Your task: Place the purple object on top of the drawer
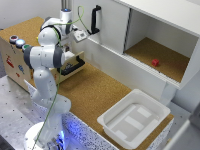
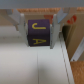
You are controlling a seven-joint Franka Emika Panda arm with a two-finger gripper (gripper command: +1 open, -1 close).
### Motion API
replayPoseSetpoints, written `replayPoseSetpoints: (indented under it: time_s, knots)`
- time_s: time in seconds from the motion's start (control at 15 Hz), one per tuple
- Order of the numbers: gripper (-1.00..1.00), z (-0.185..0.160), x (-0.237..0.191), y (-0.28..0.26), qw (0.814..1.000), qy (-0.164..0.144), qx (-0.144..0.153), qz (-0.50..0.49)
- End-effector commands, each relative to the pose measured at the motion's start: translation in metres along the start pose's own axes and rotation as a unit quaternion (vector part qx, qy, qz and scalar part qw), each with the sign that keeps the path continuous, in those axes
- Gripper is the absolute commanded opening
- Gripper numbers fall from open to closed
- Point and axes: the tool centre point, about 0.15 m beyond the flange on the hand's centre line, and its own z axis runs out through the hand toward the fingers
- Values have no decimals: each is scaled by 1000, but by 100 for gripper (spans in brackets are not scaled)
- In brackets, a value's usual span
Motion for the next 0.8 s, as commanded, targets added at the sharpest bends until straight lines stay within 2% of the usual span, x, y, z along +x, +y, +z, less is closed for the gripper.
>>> replayPoseSetpoints:
  time_s: [0.0,0.33,0.73]
  knots:
    - [-100,-36,65,8,999,-41,24,1]
    - [-100,-21,103,9,998,-46,44,-12]
    - [-100,-16,121,7,997,-43,62,-18]
